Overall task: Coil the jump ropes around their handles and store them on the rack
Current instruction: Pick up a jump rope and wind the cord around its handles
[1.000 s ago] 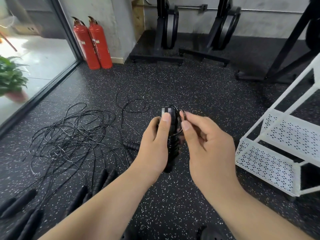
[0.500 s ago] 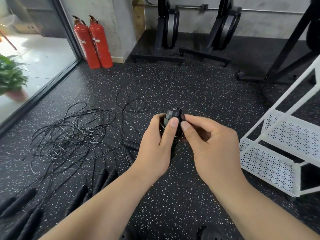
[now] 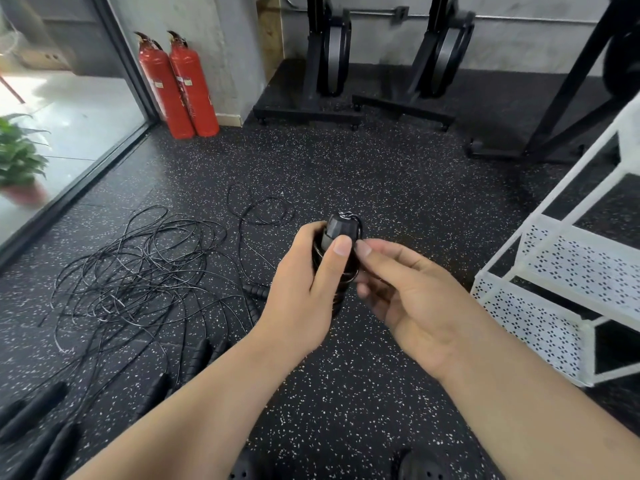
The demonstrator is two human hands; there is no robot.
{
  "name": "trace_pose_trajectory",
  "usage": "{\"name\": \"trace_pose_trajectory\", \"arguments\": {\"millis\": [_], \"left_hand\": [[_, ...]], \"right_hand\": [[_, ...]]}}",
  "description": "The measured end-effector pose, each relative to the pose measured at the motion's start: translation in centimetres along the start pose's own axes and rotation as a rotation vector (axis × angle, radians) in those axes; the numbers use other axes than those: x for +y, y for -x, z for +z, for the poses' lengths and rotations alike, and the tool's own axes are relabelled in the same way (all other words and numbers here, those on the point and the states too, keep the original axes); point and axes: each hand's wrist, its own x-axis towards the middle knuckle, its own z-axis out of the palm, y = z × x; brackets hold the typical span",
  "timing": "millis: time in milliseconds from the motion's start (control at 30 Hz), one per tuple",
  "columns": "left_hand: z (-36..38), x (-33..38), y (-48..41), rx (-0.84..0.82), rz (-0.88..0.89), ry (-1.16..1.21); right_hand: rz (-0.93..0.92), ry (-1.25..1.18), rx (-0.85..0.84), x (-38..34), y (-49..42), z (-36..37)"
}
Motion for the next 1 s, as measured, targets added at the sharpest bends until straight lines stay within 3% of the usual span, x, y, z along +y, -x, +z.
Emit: {"name": "trace_pose_trajectory", "arguments": {"millis": [200, 500, 767, 1000], "left_hand": [[-0.3, -0.1, -0.2, -0.028, 0.026, -0.078], [-0.5, -0.1, -0.2, -0.043, 0.036, -0.179], [-0.7, -0.3, 0.0, -0.092, 0.048, -0.259], [-0.5, -0.3, -0.1, -0.105, -0.042, -0.142]], "right_hand": [[0.058, -0.065, -0.006, 0.3, 0.2, 0.1], [-0.212, 0.382, 0.076, -0.5, -0.1, -0.1], [0.082, 0.216, -0.072, -1.7, -0.9, -0.9], [-0.004, 0.262, -0.038, -1.2, -1.5, -0.9]]}}
